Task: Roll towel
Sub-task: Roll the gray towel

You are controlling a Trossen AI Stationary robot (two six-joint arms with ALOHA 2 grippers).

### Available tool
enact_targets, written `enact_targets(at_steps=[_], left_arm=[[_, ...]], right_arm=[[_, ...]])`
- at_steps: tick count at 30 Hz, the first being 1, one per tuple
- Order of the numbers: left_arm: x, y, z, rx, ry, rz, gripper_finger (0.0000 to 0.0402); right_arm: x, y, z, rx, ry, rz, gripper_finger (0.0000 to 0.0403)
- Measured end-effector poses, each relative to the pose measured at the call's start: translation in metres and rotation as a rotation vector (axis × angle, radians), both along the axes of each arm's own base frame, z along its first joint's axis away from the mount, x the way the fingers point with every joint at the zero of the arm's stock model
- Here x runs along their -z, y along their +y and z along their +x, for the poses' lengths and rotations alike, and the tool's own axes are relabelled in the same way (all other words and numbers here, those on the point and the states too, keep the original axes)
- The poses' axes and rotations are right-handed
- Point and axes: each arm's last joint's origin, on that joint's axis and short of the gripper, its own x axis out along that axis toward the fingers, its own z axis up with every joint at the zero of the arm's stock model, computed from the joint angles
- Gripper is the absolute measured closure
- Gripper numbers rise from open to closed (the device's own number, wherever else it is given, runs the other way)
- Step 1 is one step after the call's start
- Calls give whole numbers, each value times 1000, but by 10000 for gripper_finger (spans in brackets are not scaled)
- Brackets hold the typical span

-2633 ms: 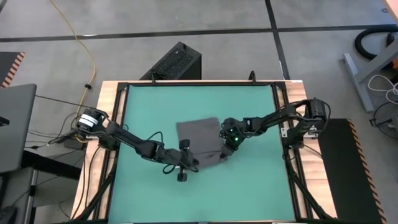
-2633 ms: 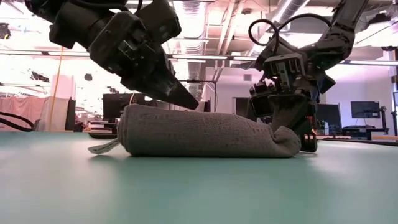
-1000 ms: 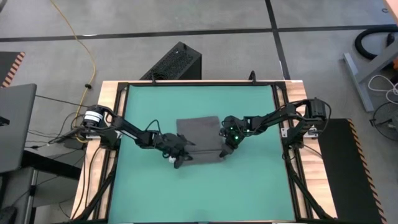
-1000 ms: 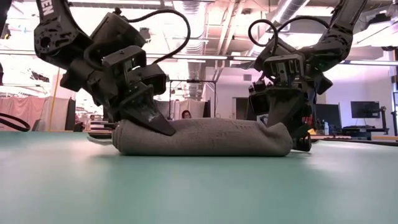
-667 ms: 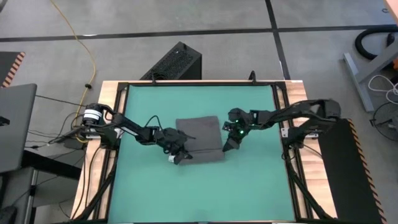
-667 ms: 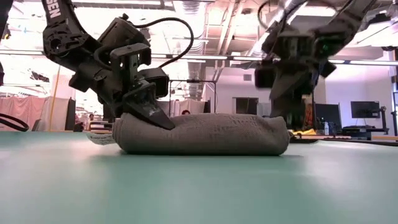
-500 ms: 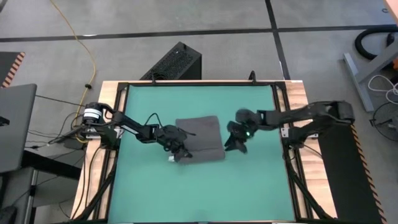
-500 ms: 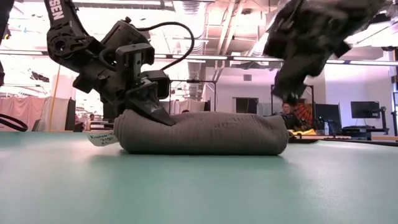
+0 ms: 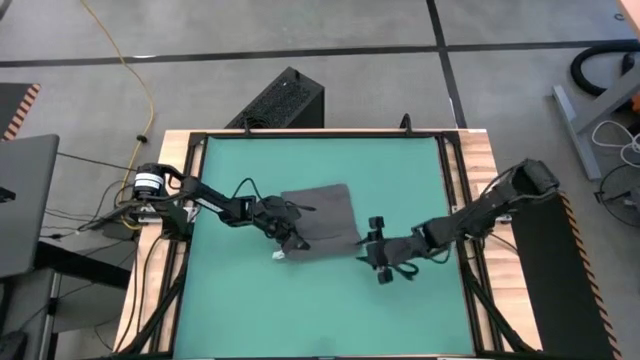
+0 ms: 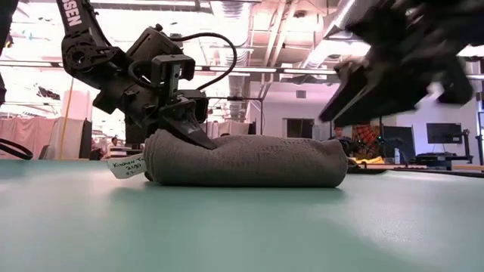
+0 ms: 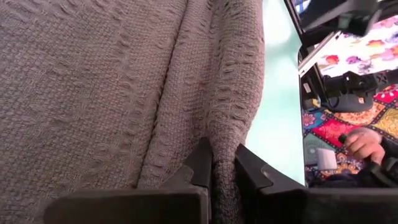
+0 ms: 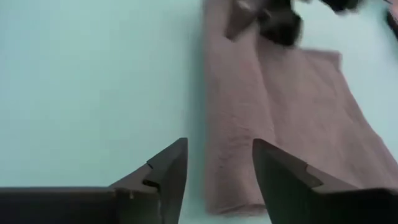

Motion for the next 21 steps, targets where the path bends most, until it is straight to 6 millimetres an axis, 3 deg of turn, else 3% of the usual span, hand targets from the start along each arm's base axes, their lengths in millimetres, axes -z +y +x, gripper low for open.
enact_targets(at_steps=[7,12,15,20,21], left_arm=[[0,0,0,-8,-3,-2,389],[0,-1,0,2,-11,4,386],[0,-1,0,20,-17,17,370],[0,-2,-1,86,-35,42,327],[0,-1,-2,108,-40,38,320]], right_arm=[[26,-17,15,89,58,-40,156],[39,-27,24,71,85,-68,165],[45,-33,28,58,93,-34,214],[45,-45,32,8,122,155,360],[45,-47,32,-5,129,205,368]])
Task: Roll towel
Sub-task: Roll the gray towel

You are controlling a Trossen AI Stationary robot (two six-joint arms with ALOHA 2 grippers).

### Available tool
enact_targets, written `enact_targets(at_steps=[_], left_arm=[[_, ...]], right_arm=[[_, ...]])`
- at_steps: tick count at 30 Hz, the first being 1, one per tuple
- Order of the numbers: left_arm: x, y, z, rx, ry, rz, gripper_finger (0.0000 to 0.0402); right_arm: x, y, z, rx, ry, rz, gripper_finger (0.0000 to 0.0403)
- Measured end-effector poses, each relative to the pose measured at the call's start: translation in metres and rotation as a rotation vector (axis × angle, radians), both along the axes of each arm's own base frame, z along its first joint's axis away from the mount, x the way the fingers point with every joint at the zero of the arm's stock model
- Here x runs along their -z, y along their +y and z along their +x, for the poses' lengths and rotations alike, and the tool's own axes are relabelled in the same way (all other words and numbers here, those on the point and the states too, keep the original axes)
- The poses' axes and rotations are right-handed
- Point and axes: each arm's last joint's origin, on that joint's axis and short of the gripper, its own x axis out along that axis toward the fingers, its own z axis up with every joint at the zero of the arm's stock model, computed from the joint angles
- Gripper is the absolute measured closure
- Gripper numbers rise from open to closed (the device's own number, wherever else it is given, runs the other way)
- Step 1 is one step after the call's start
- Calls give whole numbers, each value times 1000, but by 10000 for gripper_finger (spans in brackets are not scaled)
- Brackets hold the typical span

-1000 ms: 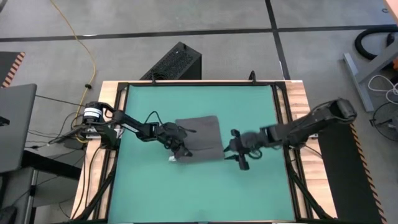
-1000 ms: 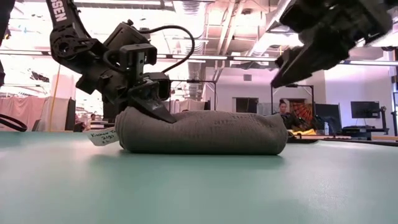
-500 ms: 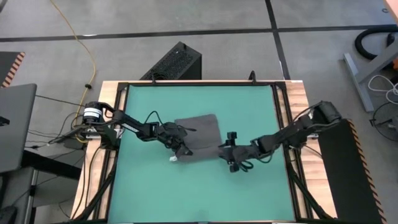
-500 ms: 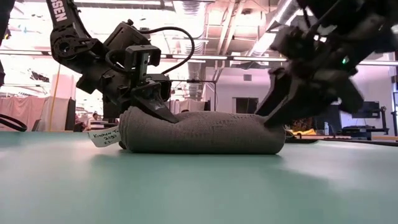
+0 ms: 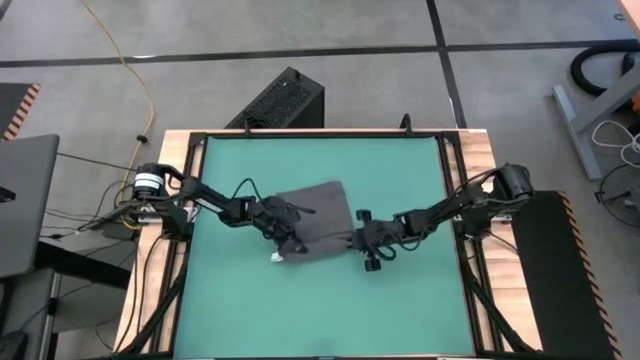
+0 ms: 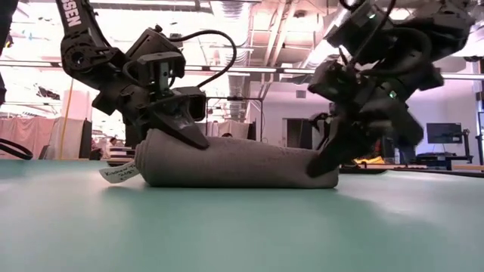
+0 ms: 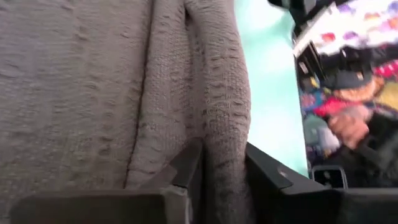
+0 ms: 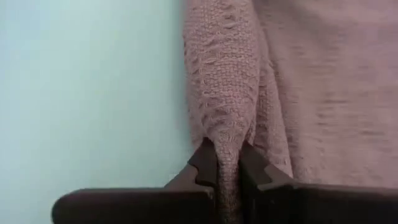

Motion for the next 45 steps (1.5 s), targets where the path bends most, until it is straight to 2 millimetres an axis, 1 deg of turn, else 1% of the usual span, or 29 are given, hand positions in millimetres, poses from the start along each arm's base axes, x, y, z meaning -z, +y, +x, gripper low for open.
enact_targets(at_steps=[3,6,9,13,17,19,22,24,28,31,33,35,38,42,45], left_arm=[[-5,2,-1,52,-22,-15,302],[-10,4,-3,68,-36,-18,294],[-18,6,-5,72,-58,2,293],[-25,8,-7,75,-76,27,292],[-32,8,-9,74,-98,76,292],[-37,9,-10,58,-116,123,292],[-48,10,-11,20,-167,209,292],[-59,9,-12,-4,-225,271,292],[-82,0,-16,-23,-337,396,292],[-90,-15,-14,-13,-412,463,292],[-86,-29,-11,10,-439,502,292],[-77,-41,-4,30,-436,535,292],[-67,-52,16,63,-425,566,292],[-56,-53,45,102,-367,614,292],[-52,-48,59,140,-305,624,292]], right_arm=[[-2,-8,2,-24,29,212,367],[0,-14,2,-56,86,427,362],[0,-12,1,-51,137,539,362],[1,-6,-1,-11,199,656,361],[2,-5,-2,50,242,716,360],[2,-8,-3,82,253,729,360],[3,-14,-3,120,262,738,360],[4,-18,-4,141,271,740,360],[6,-26,-4,187,283,752,360],[6,-32,-4,219,280,763,359],[6,-35,-4,241,277,767,359],[6,-38,-4,252,278,769,359],[6,-39,-5,267,283,776,359],[6,-40,-5,281,286,788,359],[7,-41,-5,290,289,797,359]])
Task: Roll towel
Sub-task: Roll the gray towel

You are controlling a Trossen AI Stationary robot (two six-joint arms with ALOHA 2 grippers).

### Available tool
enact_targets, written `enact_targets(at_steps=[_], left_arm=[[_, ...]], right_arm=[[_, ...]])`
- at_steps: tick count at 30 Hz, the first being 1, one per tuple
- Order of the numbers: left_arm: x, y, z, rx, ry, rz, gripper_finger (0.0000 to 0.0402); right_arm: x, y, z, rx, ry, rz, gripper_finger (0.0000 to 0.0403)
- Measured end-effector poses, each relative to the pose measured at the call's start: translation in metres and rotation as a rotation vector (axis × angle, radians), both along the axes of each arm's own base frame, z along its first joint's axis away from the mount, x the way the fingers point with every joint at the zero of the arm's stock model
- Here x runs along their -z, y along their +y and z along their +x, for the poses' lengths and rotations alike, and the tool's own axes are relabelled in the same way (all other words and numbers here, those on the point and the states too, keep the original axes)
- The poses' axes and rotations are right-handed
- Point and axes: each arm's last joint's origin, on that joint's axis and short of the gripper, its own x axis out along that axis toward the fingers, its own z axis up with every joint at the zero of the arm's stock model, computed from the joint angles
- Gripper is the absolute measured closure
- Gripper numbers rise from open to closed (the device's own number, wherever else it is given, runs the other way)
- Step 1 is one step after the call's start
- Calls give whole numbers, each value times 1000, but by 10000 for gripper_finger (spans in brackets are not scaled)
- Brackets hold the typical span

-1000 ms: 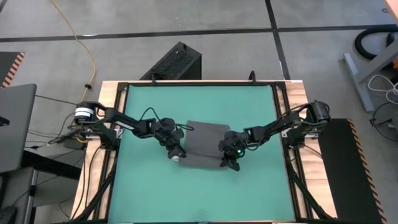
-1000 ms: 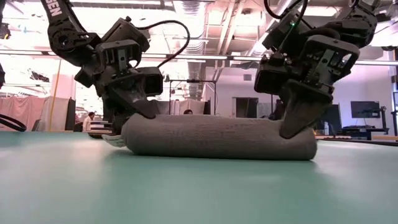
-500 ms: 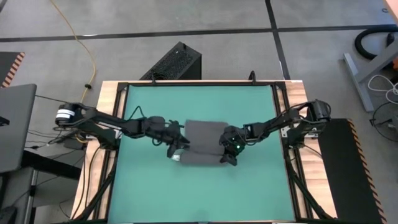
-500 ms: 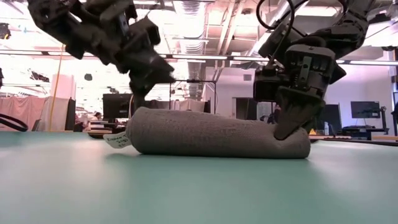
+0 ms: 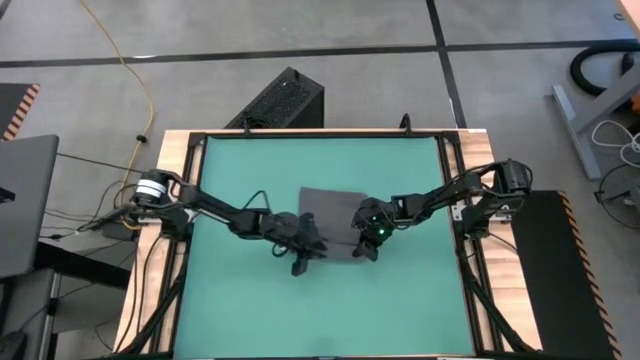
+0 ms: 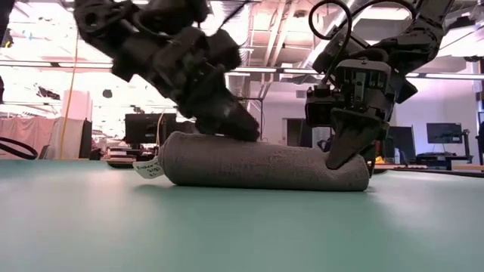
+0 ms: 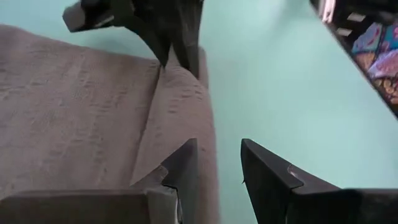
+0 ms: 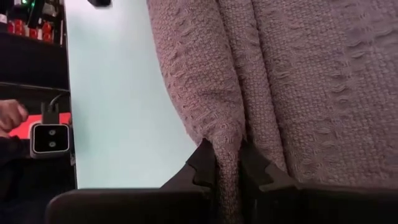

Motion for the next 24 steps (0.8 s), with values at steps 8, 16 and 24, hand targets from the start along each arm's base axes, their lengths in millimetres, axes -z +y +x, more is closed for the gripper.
enact_targets(at_steps=[8,16,24], left_arm=[[7,16,3,-44,115,21,292],[25,24,2,-62,209,-9,292],[34,37,3,-77,237,-57,296]], right_arm=[[-1,0,2,7,-20,-1,349],[-2,-4,4,103,-12,16,275],[-17,-6,-1,84,-41,45,182]])
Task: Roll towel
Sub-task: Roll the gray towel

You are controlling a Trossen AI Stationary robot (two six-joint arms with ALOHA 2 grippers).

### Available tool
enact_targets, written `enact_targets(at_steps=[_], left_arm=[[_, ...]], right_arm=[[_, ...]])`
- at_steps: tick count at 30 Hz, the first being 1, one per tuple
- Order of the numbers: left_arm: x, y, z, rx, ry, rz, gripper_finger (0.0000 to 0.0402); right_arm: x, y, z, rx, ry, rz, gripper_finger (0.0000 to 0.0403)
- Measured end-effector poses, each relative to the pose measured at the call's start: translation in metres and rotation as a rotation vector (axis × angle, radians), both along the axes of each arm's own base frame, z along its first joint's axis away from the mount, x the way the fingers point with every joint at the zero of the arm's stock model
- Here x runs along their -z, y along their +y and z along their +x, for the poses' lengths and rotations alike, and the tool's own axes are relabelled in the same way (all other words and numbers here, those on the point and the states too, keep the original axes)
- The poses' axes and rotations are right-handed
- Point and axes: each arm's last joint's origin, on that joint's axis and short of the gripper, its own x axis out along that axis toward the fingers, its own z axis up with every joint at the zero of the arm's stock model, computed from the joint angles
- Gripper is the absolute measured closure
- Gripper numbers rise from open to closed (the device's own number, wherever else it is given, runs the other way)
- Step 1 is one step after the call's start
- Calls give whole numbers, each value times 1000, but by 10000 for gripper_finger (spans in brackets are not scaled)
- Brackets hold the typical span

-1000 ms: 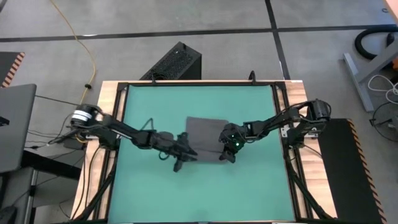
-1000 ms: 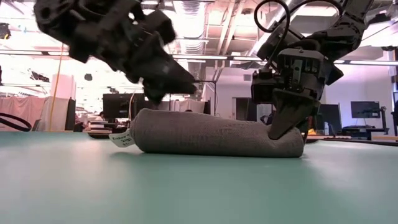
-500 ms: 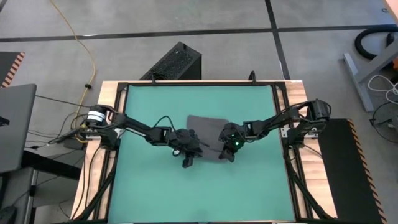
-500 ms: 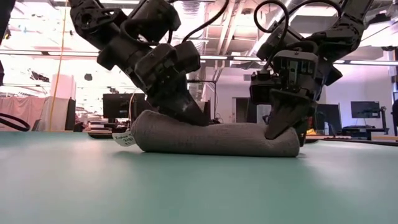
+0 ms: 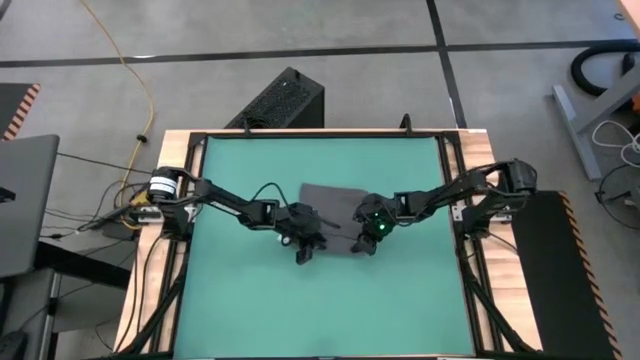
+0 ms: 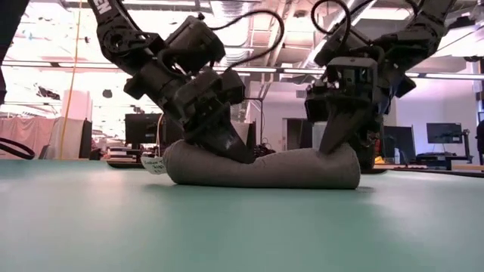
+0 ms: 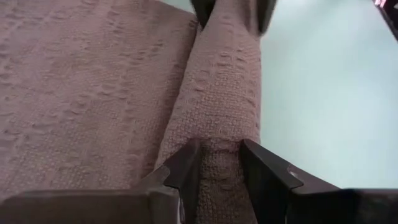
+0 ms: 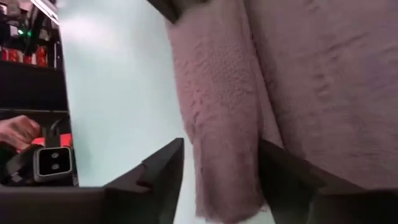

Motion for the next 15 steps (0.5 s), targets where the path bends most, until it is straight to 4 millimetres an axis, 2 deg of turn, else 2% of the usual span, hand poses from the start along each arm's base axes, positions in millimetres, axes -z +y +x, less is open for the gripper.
enact_targets(at_steps=[4,9,15], left_arm=[[4,5,0,-19,12,-20,318],[6,16,0,-48,22,-75,355],[7,30,-1,-73,35,-134,393]], right_arm=[[-20,-2,-9,3,-43,-33,157],[-40,0,-22,-36,-95,-156,155],[-50,39,-27,-212,-232,-578,154]])
